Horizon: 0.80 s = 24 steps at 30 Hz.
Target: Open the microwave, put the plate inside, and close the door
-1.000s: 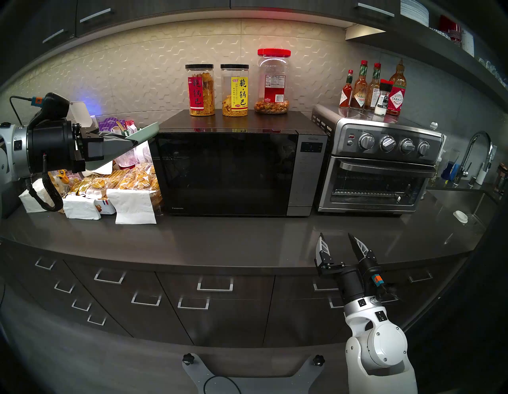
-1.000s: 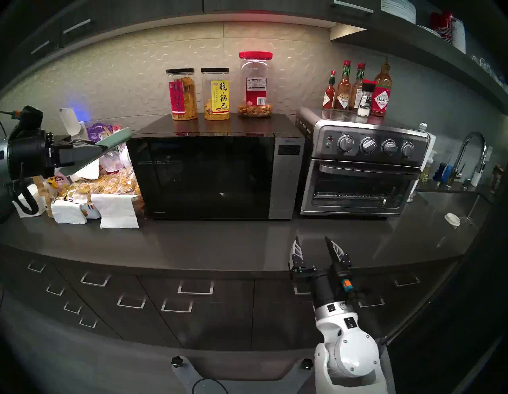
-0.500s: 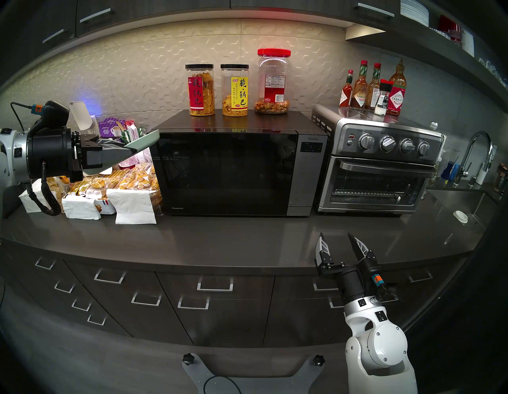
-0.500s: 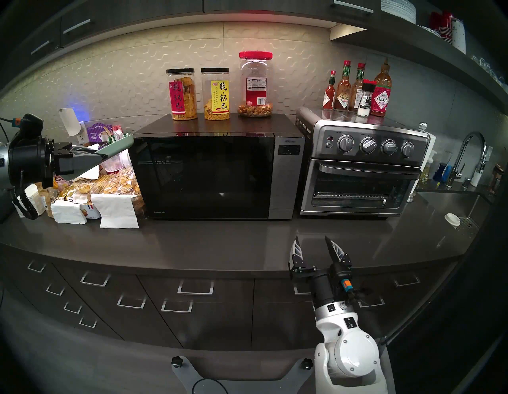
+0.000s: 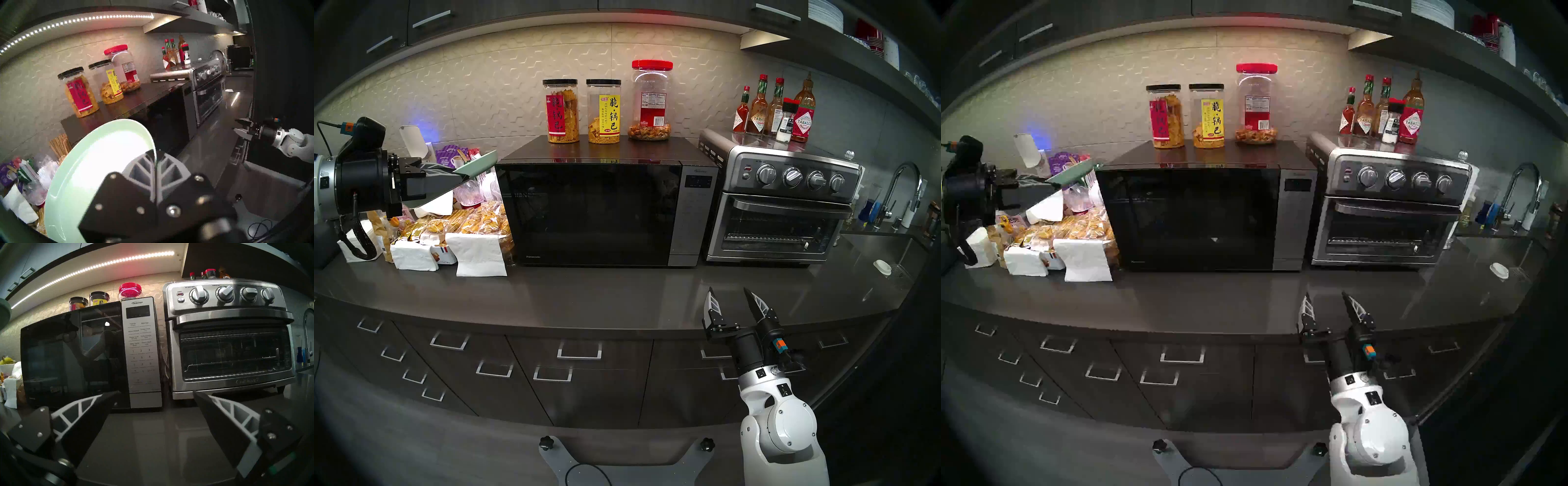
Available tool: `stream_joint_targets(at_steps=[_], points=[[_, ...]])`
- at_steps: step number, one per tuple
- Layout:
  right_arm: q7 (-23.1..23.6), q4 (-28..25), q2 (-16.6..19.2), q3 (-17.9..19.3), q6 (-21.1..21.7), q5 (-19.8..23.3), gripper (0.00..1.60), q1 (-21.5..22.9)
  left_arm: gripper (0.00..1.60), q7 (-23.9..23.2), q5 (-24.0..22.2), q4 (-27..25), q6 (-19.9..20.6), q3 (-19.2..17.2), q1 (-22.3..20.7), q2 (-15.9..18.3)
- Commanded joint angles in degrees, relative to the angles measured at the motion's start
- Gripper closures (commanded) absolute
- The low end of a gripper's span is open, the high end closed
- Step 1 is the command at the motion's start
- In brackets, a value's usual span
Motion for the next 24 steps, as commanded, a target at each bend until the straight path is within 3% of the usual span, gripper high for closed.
stream_joint_targets(at_steps=[1, 12, 24], points=[[0.13, -1.37, 0.14, 0.04, -0.20, -0.01, 0.00, 0.17, 1.60, -3.14, -1.72, 0.37, 0.33, -1.23, -1.03, 2.82], [0.12, -1.32, 0.13, 0.04, -0.23, -0.01, 0.00, 0.20, 1.60, -0.18, -5.79, 4.22, -1.50, 4.06, -6.22, 10.45], [0.12, -1.32, 0.13, 0.04, -0.23, -0.01, 0.00, 0.20, 1.60, 0.30, -8.58, 6.94, -3.35, 8.14, -10.46, 15.23]])
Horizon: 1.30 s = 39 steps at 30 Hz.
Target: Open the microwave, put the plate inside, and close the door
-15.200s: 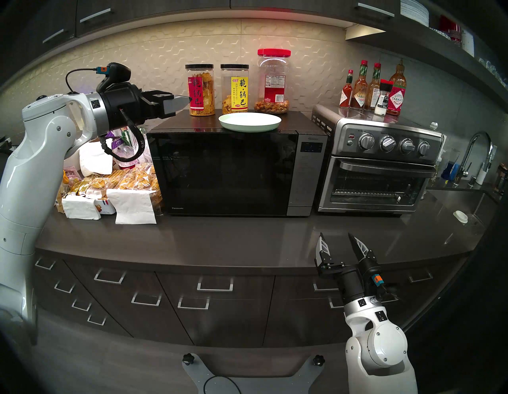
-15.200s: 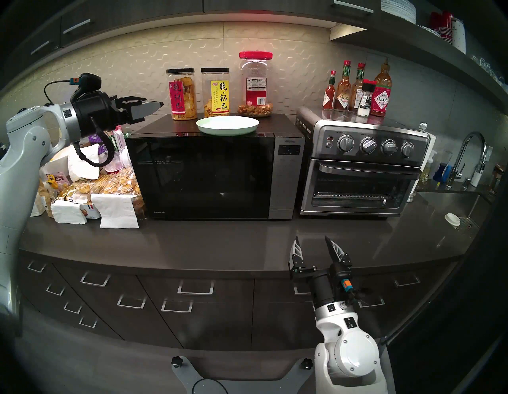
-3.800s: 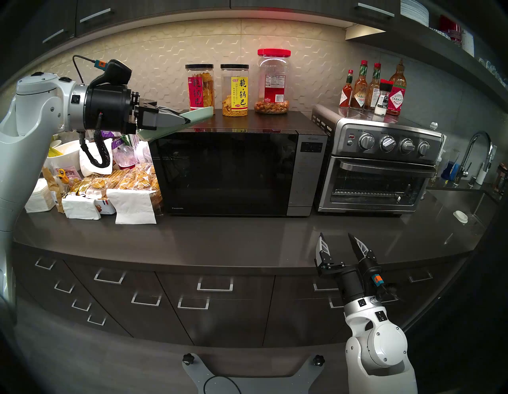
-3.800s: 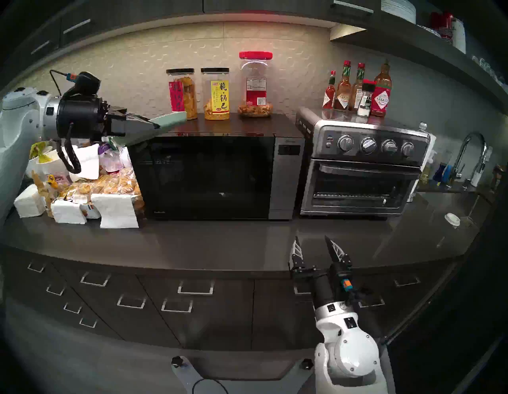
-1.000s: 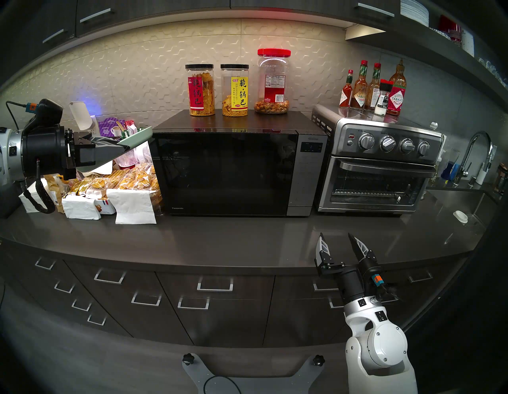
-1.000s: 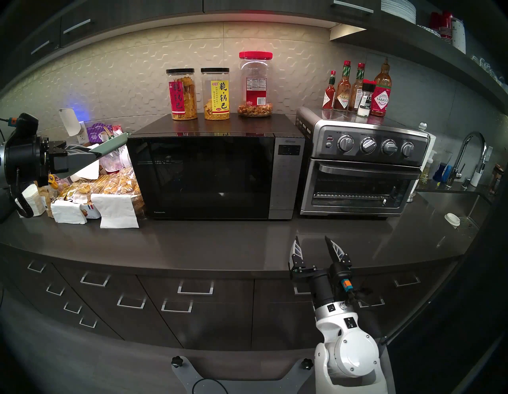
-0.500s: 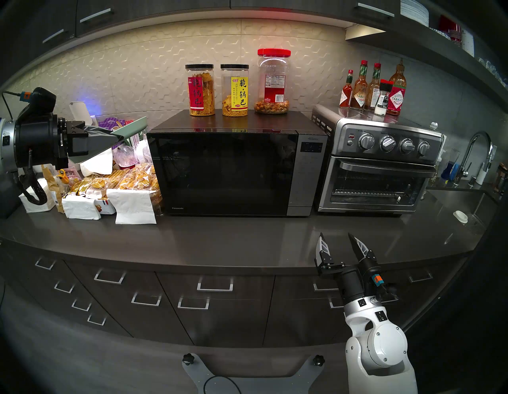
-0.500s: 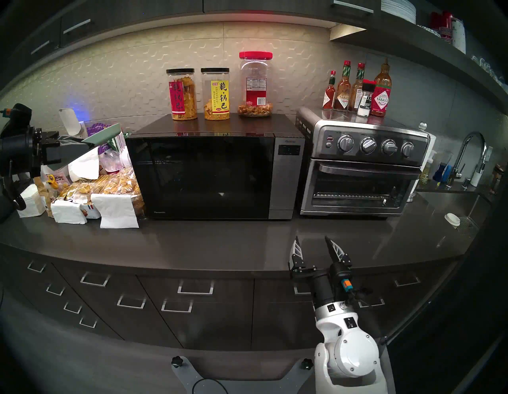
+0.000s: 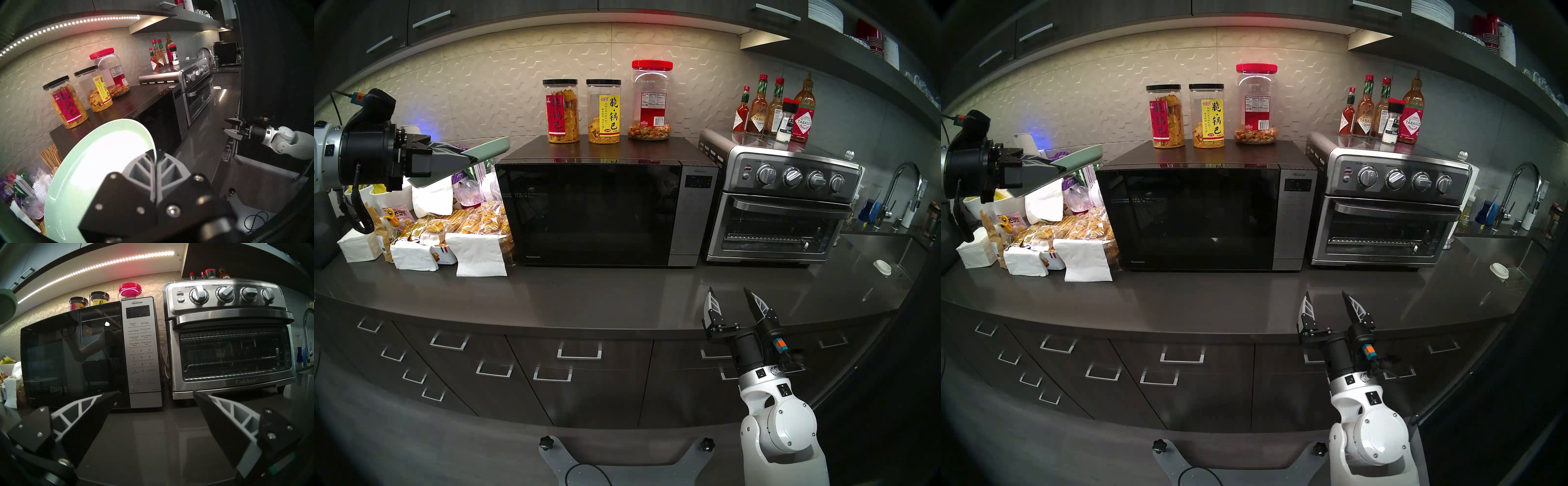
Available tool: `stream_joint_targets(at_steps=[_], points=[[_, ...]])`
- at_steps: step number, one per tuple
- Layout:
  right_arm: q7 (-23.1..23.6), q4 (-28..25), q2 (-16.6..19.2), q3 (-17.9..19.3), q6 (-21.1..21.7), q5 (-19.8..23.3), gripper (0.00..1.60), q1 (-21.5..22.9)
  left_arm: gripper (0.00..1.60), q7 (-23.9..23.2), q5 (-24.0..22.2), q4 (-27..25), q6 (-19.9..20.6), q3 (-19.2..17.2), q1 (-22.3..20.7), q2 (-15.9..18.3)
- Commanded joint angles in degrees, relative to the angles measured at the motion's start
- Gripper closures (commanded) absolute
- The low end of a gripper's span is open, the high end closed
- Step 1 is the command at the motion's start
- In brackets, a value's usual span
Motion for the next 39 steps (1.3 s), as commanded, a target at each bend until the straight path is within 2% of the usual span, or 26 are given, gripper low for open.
stream_joint_targets(at_steps=[1, 9, 39], points=[[0.13, -1.34, 0.13, 0.04, -0.23, -0.01, 0.00, 0.19, 1.60, 0.75, -2.26, 1.37, -1.36, 0.80, -4.15, 4.69], [0.13, -1.38, 0.14, 0.04, -0.21, -0.01, 0.00, 0.17, 1.60, 1.90, -4.01, 1.98, -2.10, 2.56, -5.73, 5.55], [0.14, -1.42, 0.14, 0.04, -0.18, -0.01, 0.00, 0.15, 1.60, 3.84, -5.21, 2.54, -3.05, 4.57, -6.60, 5.73]])
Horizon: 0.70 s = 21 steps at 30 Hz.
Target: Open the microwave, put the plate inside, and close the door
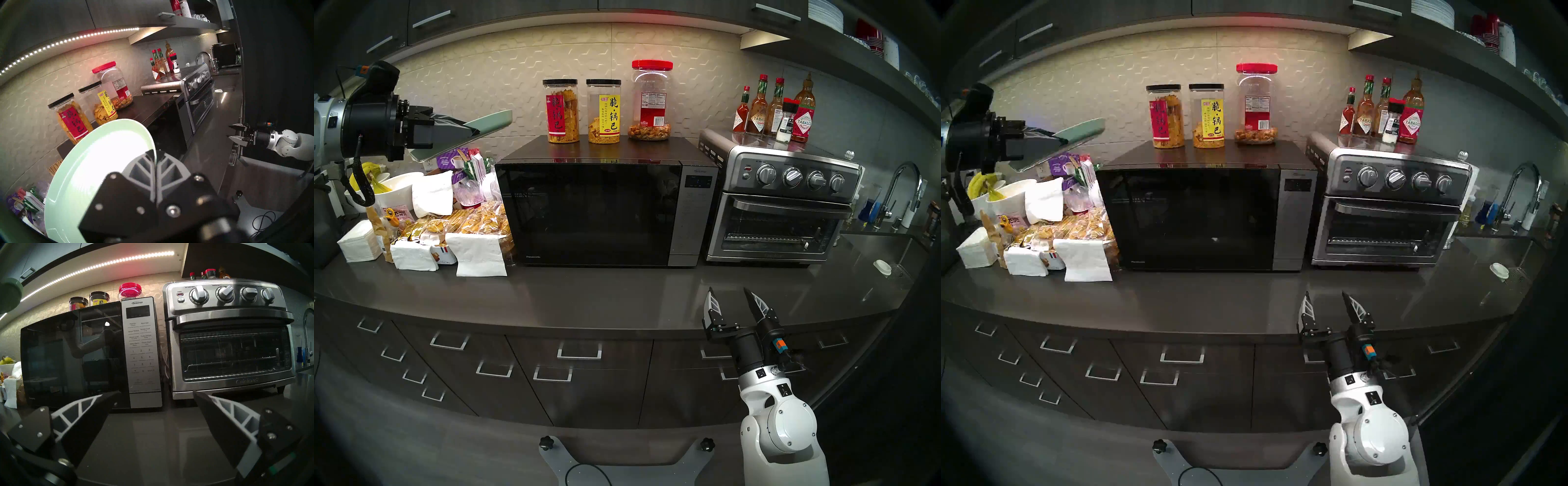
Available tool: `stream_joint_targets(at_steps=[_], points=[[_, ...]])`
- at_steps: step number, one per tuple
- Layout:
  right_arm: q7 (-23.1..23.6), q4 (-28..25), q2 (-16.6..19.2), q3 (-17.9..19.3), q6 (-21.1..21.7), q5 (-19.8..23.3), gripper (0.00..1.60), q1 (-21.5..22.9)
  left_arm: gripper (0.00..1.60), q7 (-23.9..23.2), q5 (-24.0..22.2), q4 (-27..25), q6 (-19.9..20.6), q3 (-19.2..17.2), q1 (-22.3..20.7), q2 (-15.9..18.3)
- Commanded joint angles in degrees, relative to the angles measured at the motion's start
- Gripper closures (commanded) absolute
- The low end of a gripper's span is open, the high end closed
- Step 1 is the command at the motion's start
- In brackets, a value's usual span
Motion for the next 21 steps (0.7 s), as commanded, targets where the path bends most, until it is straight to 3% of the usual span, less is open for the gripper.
stream_joint_targets(at_steps=[1, 21], points=[[0.14, -1.40, 0.14, 0.04, -0.18, -0.01, 0.00, 0.15, 1.60, 0.03, -0.34, -0.20, -0.25, -0.40, -0.78, 0.49], [0.14, -1.40, 0.14, 0.04, -0.18, -0.01, 0.00, 0.15, 1.60, 0.05, -0.32, -0.18, -0.22, -0.23, -0.97, 0.47]])
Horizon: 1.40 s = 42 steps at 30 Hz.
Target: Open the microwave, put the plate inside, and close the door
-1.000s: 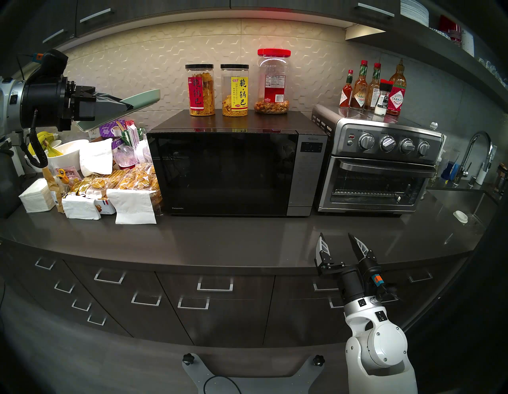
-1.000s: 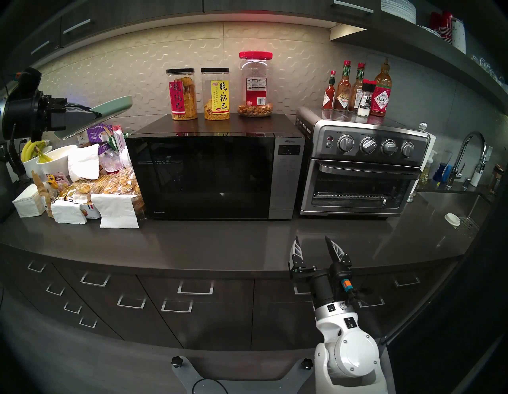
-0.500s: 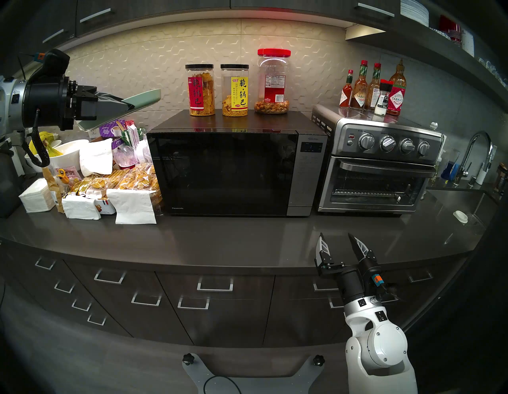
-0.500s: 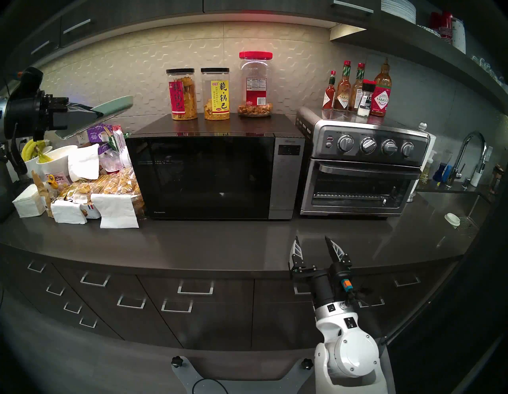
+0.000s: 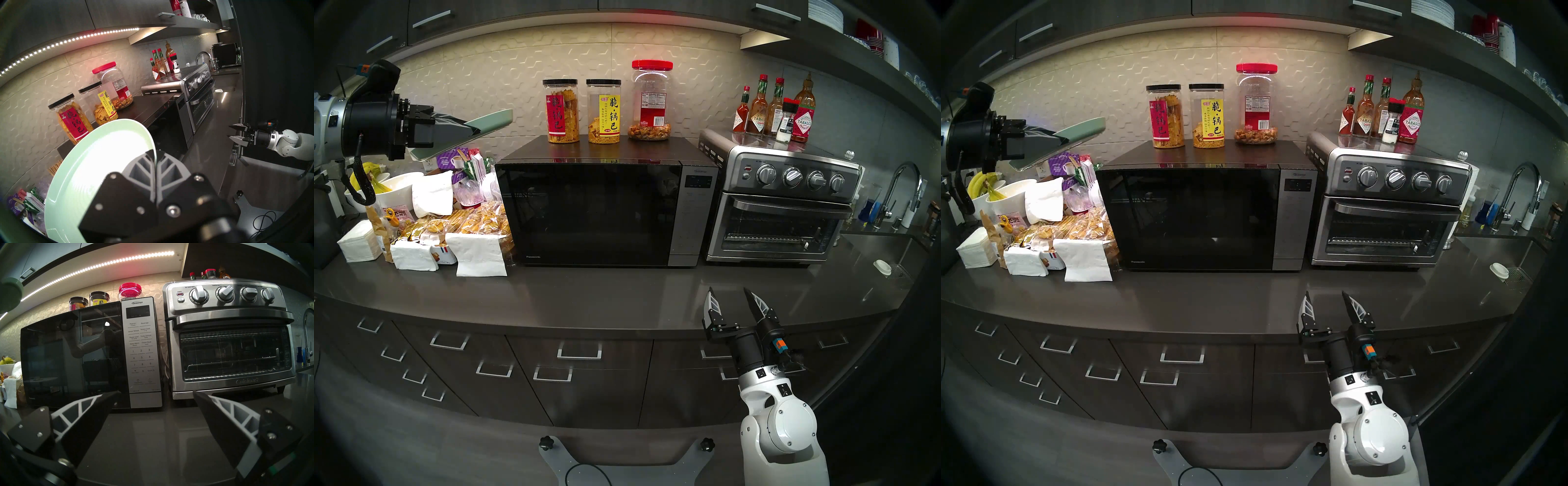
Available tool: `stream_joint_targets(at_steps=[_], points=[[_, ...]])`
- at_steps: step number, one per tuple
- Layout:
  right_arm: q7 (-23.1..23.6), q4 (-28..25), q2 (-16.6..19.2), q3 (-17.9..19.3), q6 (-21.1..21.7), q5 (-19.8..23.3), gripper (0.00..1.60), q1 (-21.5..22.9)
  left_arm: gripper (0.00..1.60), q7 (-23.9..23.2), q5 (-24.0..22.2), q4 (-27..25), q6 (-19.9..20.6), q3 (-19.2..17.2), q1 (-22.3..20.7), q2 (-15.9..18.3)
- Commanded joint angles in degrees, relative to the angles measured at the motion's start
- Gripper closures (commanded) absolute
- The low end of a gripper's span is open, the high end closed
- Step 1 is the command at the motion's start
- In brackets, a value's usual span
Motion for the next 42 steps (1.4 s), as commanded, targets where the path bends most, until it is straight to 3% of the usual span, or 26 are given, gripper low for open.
stream_joint_targets(at_steps=[1, 42], points=[[0.14, -1.40, 0.14, 0.04, -0.18, -0.01, 0.00, 0.15, 1.60, -0.19, -0.21, -0.15, -0.15, -0.57, -0.62, 0.26], [0.14, -1.40, 0.14, 0.04, -0.18, -0.01, 0.00, 0.15, 1.60, -0.26, -0.11, -0.13, -0.09, -0.40, -0.85, 0.20]])
